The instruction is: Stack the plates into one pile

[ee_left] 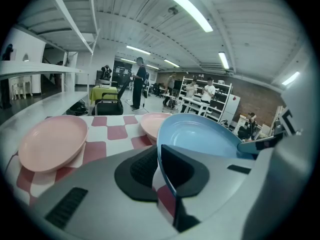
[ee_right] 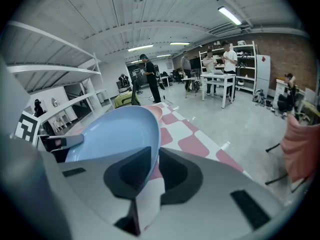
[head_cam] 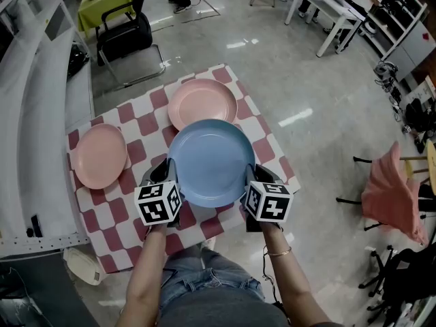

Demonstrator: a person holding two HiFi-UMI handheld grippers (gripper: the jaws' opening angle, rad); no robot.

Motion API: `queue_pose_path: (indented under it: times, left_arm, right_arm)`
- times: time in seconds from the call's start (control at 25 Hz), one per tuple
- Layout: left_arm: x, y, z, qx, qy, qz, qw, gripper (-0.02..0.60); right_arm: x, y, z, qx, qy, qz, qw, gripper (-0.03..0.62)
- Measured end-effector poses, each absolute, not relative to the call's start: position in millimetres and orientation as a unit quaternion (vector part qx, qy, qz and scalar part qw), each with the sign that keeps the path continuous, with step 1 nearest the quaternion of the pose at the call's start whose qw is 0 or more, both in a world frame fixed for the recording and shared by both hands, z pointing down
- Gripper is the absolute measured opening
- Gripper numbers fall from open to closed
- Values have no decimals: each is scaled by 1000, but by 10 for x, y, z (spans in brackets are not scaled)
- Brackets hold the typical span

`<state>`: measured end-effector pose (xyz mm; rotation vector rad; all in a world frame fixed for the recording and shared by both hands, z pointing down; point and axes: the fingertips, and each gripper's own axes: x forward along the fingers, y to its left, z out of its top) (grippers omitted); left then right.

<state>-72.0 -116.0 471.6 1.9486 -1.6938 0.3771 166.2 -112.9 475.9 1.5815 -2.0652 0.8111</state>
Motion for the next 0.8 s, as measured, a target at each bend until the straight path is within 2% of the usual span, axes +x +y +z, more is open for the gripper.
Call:
queue_pose_path:
  times: [0.8]
  left_arm:
    - [-947, -2028, 4817, 728, -614, 134, 274, 34]
  right_arm:
    - [1436, -2002, 4886, 567, -733, 305, 217, 57]
